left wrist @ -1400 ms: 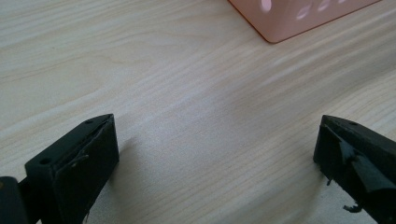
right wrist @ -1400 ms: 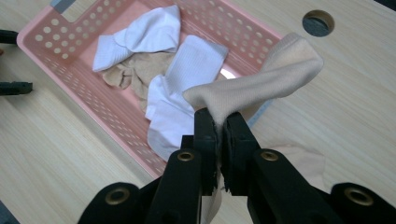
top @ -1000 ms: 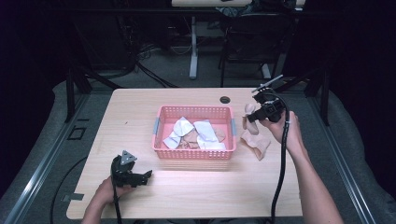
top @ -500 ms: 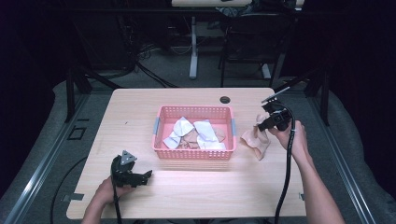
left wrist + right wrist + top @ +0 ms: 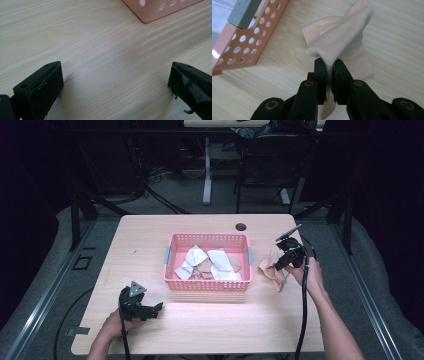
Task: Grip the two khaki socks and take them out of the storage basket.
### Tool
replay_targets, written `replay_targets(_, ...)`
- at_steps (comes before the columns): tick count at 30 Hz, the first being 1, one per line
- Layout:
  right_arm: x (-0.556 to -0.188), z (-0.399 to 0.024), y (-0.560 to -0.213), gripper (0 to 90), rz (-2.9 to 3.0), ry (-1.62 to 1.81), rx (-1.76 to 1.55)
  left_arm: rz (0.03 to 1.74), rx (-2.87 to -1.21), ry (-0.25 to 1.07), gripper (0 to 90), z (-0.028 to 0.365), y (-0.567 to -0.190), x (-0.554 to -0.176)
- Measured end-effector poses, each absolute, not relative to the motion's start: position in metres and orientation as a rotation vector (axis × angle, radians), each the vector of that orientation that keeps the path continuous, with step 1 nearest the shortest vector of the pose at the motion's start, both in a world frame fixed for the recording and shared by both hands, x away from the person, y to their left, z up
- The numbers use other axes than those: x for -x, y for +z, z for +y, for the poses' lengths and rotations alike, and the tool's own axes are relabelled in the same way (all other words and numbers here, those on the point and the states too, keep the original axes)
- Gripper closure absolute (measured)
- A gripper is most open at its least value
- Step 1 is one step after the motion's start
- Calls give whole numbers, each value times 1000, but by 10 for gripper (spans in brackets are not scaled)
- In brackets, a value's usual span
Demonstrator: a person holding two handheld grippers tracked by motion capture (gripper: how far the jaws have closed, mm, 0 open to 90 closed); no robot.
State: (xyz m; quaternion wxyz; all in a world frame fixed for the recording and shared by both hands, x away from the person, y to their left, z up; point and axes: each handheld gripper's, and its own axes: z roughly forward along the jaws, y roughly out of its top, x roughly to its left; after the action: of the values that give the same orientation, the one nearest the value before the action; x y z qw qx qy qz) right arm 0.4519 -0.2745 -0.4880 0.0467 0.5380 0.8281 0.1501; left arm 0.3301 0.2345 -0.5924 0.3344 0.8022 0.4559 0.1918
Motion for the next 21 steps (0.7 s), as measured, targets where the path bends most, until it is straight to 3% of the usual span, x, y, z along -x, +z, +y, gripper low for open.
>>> replay_targets(3,-453,-274,-492,736,2532,464,-1648,1190,-2093,501,0,234,-592,-330)
replay_targets(4,-453,-274,-492,623,2535,476,-1646,1190,-2094,501,0,234,-592,-330)
replay_targets(7,-450,-277,-487,443,2545,526,-1647,1190,-2093,501,0,234,-592,-330)
replay_targets(12,-440,-286,-475,233,2542,594,-1631,1190,-2094,500,0,234,-592,-330)
replay_targets(15,-431,-294,-469,161,2537,614,-1614,1190,-2093,500,0,234,-592,-330)
replay_targets(21,-413,-310,-467,133,2510,683,-1616,1190,-2093,501,0,234,-592,-330)
